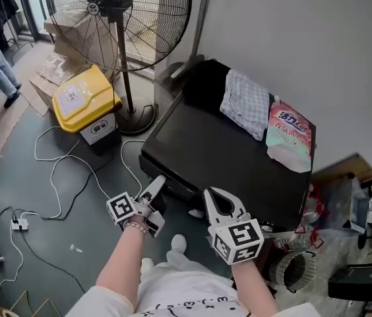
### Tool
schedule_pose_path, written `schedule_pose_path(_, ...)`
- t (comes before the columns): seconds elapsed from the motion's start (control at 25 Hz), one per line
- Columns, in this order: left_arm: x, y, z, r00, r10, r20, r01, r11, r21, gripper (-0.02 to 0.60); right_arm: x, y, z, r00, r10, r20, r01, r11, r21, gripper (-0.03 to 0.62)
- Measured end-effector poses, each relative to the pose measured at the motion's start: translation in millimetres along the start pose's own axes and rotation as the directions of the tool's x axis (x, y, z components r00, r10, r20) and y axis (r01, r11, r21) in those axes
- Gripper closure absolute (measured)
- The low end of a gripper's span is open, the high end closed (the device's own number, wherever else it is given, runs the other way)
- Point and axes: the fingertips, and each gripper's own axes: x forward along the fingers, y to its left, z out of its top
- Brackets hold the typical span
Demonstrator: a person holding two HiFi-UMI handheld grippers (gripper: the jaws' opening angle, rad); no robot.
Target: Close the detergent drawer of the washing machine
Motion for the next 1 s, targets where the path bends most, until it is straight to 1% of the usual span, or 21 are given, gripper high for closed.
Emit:
schedule_pose_path(0.44, 4.4, 1.3, 1.1, 1.0, -0.01, 0.0, 0.01, 1.0, 0.015, 0.27, 4.8, -2.6, 0.2, 1.0, 0.008, 0.0, -0.008, 1.0, -0.01, 0.605)
schedule_pose_path(0.72, 8.2, 0.2, 2.8, 0.999, -0.03, 0.021, 0.029, 0.999, 0.015, 0.267, 7.9, -2.8, 1.6, 1.0, 0.009, -0.003, -0.009, 1.0, -0.015, 0.605)
schedule_pose_path(0.88, 17.7, 3.0, 4.8, 1.0, -0.001, 0.028, 0.001, 1.0, -0.005, 0.267, 8.2, 0.1, 2.9, 1.0, 0.012, -0.003, -0.012, 1.0, -0.024, 0.605)
schedule_pose_path(1.0, 18.3, 5.7, 4.7, 0.999, 0.003, 0.033, -0.003, 1.0, -0.008, 0.265, 6.0, 1.0, 4.7, 1.0, 0.009, 0.0, -0.009, 1.0, -0.03, 0.605)
